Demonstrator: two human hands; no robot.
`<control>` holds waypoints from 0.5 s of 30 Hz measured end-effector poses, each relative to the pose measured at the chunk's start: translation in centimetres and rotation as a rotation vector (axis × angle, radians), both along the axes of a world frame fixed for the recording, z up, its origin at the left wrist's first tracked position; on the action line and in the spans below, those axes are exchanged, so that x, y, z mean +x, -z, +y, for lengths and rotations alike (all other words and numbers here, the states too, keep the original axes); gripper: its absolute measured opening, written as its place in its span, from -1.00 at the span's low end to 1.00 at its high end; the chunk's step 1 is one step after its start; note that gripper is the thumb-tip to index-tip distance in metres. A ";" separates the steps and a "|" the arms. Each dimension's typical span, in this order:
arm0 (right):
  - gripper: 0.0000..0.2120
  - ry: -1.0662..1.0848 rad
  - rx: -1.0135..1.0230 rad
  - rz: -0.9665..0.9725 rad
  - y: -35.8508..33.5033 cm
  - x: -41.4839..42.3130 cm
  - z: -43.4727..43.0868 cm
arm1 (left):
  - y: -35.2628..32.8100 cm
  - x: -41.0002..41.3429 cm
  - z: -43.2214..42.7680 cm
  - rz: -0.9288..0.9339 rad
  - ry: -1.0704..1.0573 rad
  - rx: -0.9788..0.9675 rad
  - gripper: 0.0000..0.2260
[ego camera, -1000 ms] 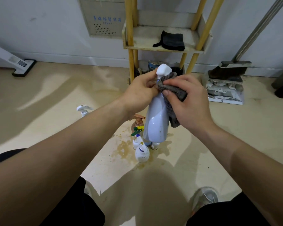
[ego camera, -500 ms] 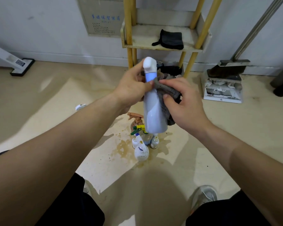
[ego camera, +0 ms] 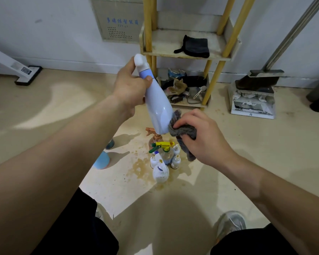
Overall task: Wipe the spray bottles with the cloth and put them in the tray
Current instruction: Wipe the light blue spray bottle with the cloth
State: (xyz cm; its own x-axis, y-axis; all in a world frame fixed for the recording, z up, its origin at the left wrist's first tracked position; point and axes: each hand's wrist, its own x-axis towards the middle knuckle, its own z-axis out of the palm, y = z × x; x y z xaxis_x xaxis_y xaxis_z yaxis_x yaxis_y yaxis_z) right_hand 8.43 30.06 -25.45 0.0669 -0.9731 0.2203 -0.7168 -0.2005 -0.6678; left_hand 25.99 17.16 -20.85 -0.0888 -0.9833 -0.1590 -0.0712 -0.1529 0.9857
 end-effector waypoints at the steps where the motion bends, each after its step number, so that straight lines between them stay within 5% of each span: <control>1: -0.65 0.017 0.048 0.030 0.1 -0.2 -0.1 | 0.0 0.1 0.0 -0.001 0.001 -0.001 -0.45; 5: -0.67 0.133 0.191 0.098 -0.1 -1.1 -0.7 | -0.2 0.3 0.1 0.056 0.017 0.038 -0.43; 9: -0.72 0.247 -0.010 -0.064 -1.6 -1.1 -1.4 | 0.2 -0.3 0.5 0.003 0.046 0.003 -0.42; 15: -0.69 0.097 -0.201 -0.100 -1.6 0.5 -1.3 | 1.0 -2.0 2.0 -0.016 0.179 -0.039 -0.43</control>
